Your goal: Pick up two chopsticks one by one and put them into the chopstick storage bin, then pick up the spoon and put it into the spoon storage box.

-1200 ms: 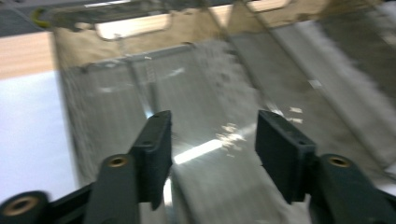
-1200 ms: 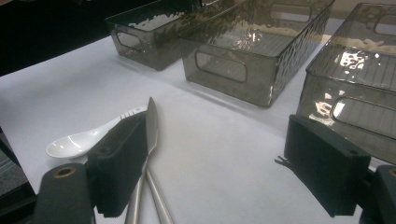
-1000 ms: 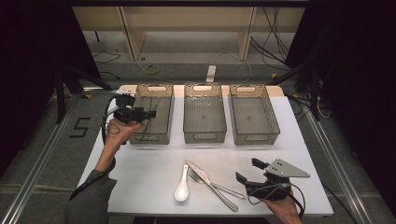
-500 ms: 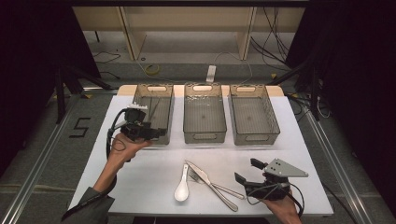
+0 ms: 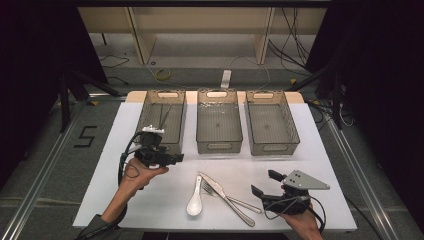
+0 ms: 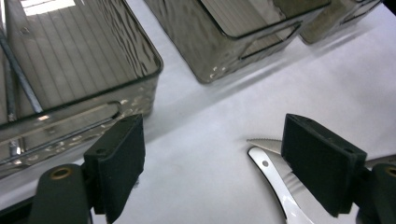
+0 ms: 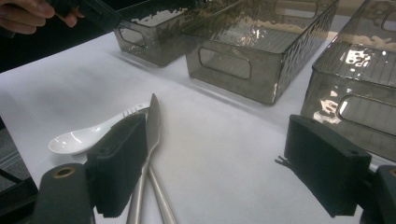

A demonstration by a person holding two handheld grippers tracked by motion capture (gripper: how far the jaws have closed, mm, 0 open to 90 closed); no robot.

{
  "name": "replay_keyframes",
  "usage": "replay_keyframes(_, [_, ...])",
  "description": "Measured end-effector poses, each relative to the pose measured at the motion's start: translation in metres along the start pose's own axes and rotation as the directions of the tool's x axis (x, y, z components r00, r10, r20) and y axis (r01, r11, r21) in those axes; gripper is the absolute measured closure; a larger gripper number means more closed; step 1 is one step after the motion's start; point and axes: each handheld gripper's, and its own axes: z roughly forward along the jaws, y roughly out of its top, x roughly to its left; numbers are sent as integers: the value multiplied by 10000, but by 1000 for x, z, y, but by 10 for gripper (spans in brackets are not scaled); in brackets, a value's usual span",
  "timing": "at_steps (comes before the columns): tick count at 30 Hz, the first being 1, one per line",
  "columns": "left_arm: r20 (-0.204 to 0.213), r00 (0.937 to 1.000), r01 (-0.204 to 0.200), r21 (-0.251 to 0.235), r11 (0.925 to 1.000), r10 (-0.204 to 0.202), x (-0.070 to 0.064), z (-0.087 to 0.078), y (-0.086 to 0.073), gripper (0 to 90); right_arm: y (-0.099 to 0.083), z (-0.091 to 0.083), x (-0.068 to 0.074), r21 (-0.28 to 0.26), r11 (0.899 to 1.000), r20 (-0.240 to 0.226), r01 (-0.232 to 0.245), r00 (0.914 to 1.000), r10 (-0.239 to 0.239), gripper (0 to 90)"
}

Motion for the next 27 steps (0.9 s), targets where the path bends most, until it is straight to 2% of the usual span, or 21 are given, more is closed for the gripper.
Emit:
replay_keyframes(16, [106,9997,-246,479,9986,241,-16,9,-17,199,0,1,0,49,10000,-12,32,10000,-32,224])
replay_keyframes(27, [187,9988,-466,965,9942,450,-27,15,-24,198,0,1,1,61,9999,-8,93,10000,-93,224])
